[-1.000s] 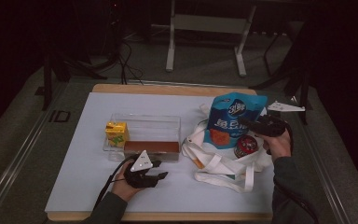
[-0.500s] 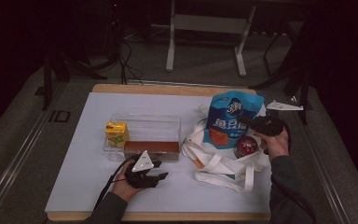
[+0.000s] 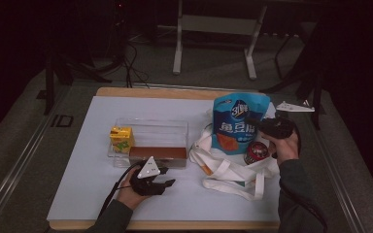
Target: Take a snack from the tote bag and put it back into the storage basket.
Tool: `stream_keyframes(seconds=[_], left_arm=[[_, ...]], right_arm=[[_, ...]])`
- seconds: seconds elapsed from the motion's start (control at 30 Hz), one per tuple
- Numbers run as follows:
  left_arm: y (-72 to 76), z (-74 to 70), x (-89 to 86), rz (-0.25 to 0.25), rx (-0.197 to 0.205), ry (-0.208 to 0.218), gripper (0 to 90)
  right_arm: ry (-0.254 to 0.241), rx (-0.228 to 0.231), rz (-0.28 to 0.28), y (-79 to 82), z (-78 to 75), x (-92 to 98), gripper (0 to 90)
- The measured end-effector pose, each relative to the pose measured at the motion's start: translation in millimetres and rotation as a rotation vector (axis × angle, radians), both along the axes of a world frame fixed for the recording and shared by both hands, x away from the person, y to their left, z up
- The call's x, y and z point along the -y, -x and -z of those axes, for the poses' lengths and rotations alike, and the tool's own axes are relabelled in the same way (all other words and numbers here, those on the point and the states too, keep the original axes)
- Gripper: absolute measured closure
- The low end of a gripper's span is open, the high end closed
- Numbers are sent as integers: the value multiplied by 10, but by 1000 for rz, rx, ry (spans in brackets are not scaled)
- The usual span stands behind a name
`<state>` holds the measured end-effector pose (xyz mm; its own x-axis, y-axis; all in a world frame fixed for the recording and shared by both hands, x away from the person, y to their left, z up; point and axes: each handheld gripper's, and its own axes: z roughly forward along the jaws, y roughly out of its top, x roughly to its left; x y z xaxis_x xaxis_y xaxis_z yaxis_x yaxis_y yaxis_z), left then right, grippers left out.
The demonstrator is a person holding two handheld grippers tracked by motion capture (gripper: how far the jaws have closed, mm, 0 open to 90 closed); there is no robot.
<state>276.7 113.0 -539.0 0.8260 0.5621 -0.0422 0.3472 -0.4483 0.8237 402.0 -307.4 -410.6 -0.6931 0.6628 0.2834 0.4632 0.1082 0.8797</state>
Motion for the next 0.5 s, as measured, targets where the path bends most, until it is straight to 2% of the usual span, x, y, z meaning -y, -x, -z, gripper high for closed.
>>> stream_keyframes(seconds=[0.5], left_arm=[[-4, 0, -1, 0, -3, -1, 480]], right_arm=[[-10, 5, 9, 6, -115, -86, 876]])
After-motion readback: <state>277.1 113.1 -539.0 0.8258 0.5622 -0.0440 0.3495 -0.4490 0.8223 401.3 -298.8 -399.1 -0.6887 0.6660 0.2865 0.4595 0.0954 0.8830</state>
